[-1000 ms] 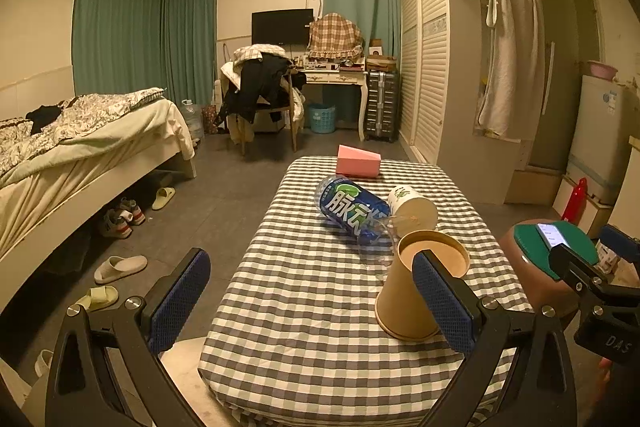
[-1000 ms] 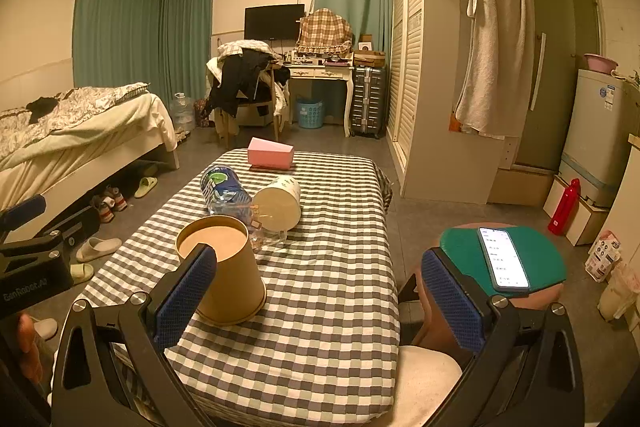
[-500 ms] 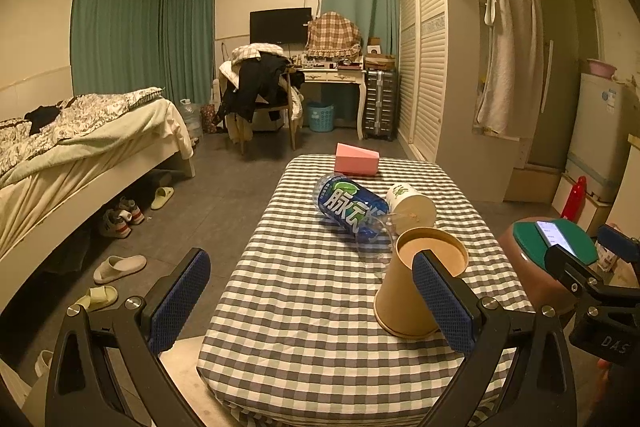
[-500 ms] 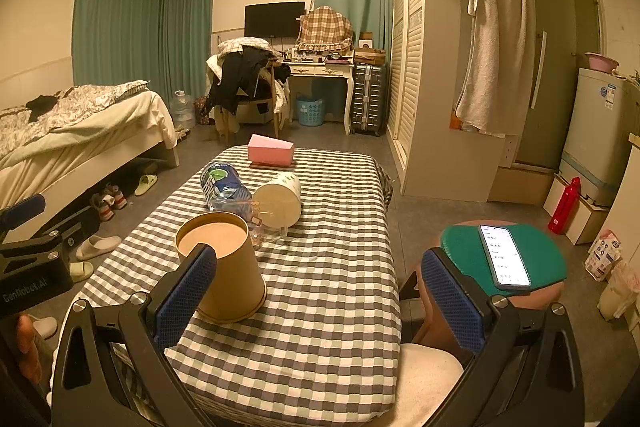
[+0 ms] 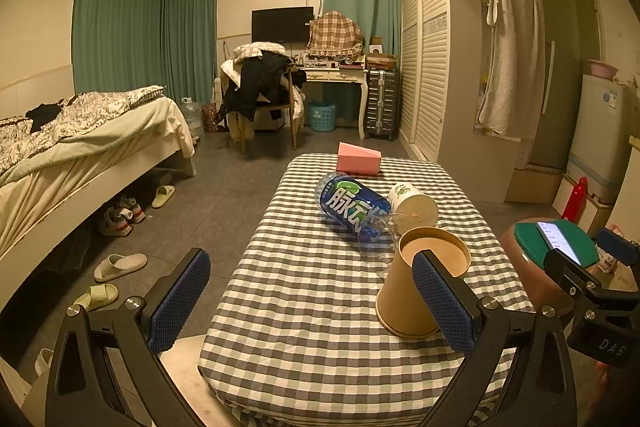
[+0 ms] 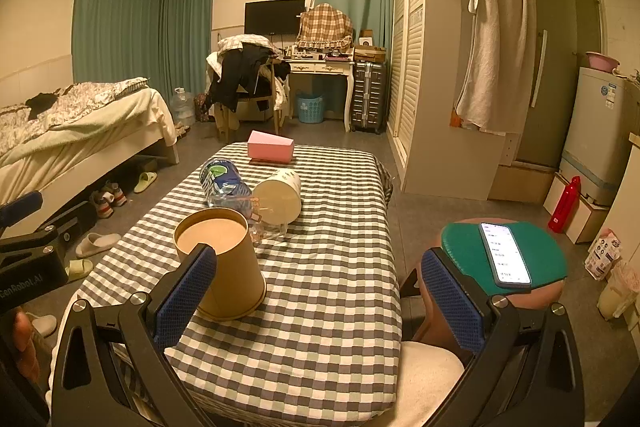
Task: Flip cup upside down
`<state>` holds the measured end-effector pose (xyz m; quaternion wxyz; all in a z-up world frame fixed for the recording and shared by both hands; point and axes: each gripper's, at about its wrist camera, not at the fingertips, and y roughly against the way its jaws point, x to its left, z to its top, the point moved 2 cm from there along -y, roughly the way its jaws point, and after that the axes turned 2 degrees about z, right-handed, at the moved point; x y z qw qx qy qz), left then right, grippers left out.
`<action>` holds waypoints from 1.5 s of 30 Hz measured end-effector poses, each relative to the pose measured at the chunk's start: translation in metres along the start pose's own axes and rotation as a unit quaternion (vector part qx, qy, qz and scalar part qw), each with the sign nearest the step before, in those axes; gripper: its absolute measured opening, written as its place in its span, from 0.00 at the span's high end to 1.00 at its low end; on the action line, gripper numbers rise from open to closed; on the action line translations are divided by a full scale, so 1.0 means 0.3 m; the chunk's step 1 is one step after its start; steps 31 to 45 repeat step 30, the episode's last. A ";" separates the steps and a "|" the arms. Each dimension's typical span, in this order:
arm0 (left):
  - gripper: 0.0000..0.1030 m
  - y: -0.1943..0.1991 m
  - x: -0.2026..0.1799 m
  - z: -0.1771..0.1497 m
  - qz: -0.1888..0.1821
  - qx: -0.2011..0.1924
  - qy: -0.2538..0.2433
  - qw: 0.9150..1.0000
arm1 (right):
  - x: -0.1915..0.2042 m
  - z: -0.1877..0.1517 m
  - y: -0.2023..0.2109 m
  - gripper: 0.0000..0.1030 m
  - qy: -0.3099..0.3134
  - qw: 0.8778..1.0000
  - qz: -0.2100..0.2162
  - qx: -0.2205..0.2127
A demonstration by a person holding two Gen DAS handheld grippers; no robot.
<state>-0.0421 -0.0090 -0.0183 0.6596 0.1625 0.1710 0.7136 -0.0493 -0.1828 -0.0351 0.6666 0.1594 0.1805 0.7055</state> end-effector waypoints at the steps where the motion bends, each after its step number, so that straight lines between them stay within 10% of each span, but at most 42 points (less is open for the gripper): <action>1: 0.00 0.000 0.000 0.000 0.000 0.000 0.000 1.000 | 0.000 -0.001 -0.001 0.00 0.000 1.000 0.000 0.001; 45: 0.00 -0.011 0.010 -0.012 -0.004 0.003 0.001 1.000 | 0.027 -0.003 -0.015 0.00 0.014 1.000 0.004 0.010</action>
